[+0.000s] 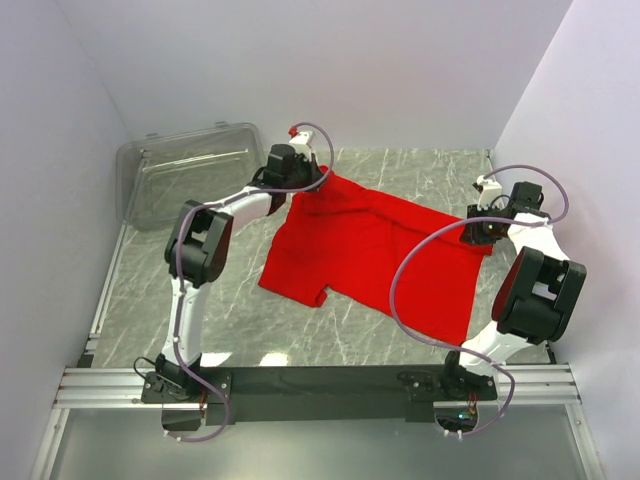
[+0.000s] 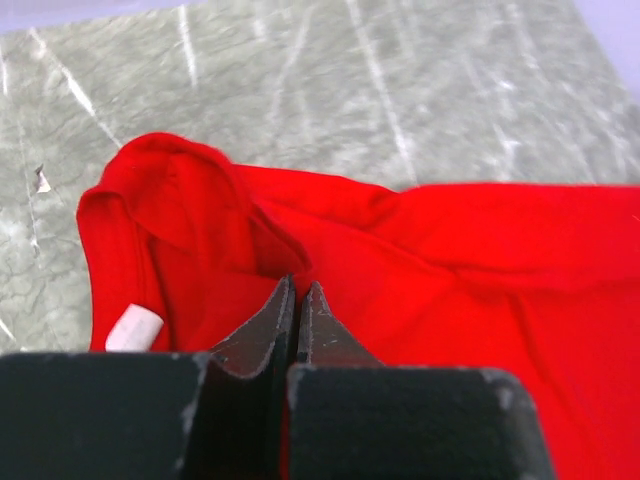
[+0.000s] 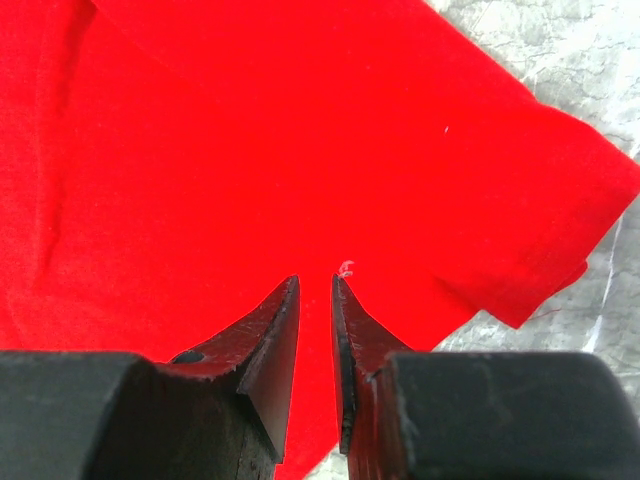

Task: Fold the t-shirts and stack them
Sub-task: Fold the tshirt

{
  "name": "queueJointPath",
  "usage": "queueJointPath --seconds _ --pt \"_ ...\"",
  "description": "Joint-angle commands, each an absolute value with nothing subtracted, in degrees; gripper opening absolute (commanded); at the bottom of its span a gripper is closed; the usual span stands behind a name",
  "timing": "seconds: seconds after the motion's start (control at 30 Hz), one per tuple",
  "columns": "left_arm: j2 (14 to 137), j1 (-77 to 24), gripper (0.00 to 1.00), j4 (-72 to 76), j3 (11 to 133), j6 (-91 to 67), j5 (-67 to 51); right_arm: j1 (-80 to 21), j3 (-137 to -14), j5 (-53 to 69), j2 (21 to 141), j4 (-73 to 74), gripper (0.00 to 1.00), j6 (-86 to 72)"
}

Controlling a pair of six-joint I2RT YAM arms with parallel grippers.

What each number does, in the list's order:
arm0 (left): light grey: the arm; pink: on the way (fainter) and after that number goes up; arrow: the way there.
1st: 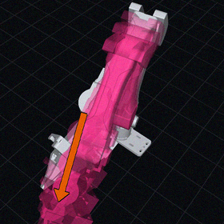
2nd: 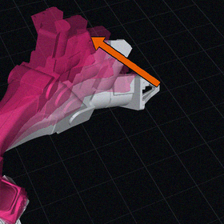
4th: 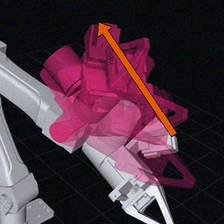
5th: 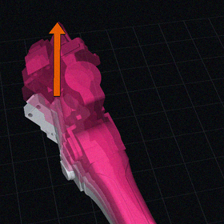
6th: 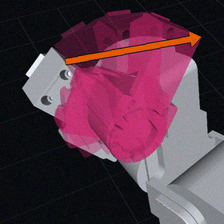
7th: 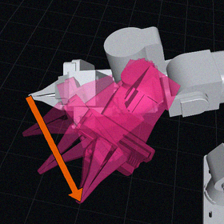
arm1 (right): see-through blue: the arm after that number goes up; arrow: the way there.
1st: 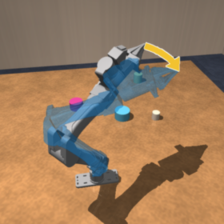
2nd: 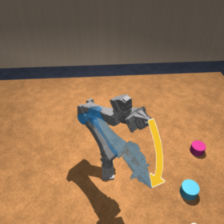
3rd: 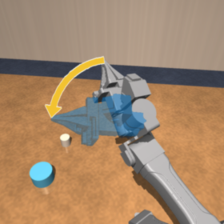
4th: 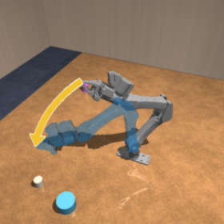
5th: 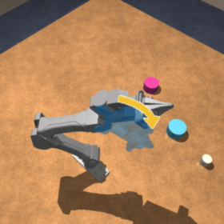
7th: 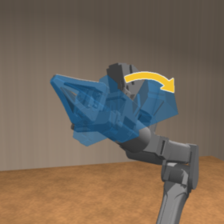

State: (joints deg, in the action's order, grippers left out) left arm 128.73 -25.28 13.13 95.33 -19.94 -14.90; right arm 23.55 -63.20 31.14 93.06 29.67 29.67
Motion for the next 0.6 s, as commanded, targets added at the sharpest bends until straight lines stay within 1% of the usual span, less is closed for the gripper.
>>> queueJointPath --seconds 0.0,0.2,0.37,0.57 --pt "121.8 -25.5 0.01 21.5 90.3 -16.8 -19.4 24.0 -62.8 32.0 89.8 28.6 0.27 30.5" --pt "118.3 -25.7 0.04 21.2 84.7 -16.2 -26.6 24.1 -62.7 31.9 89.2 28.7 0.27 30.8" --pt "117.1 -26.0 0.04 14.9 82.5 -15.9 -35.2 24.3 -62.2 32.0 88.5 28.6 0.27 30.9" --pt "115.2 -27.2 0.04 7.2 79.9 -12.7 -38.8 24.6 -61.8 32.3 88.0 28.6 0.27 31.0"
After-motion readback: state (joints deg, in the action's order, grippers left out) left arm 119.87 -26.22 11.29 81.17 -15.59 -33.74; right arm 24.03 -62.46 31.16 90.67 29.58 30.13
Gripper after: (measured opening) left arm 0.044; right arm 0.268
